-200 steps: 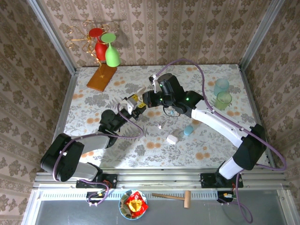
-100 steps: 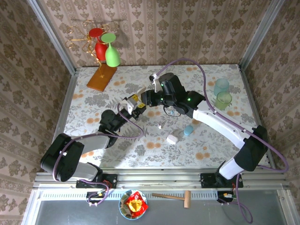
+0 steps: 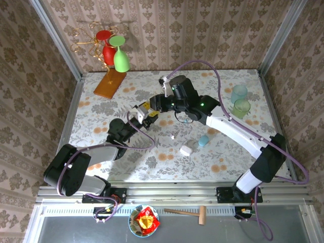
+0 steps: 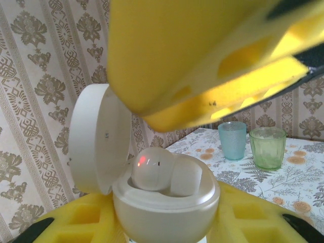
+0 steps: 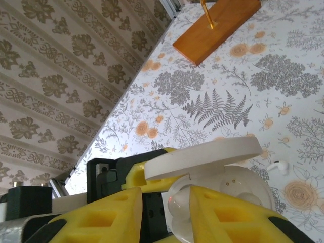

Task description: Insert the wireless bluetooth earbuds into the charging case

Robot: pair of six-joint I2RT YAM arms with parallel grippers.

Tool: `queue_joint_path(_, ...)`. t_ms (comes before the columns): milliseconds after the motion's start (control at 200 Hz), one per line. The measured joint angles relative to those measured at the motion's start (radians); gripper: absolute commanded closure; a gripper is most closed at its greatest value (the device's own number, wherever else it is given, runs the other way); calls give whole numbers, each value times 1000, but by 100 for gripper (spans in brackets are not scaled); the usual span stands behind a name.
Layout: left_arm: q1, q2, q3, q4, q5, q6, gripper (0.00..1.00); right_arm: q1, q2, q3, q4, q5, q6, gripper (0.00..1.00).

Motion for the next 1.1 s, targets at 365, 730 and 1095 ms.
queue_joint_path(365, 0, 0, 0, -1, -1, 0, 76, 0, 38, 24, -47, 4, 0, 75)
queue_joint_path(730, 1, -1, -1, -1, -6, 0, 76, 0, 33, 12, -32, 11, -1, 84)
queue_joint_path(1095, 2, -5, -1, -2, -8, -1, 76, 2, -37, -161, 199, 31, -26, 85)
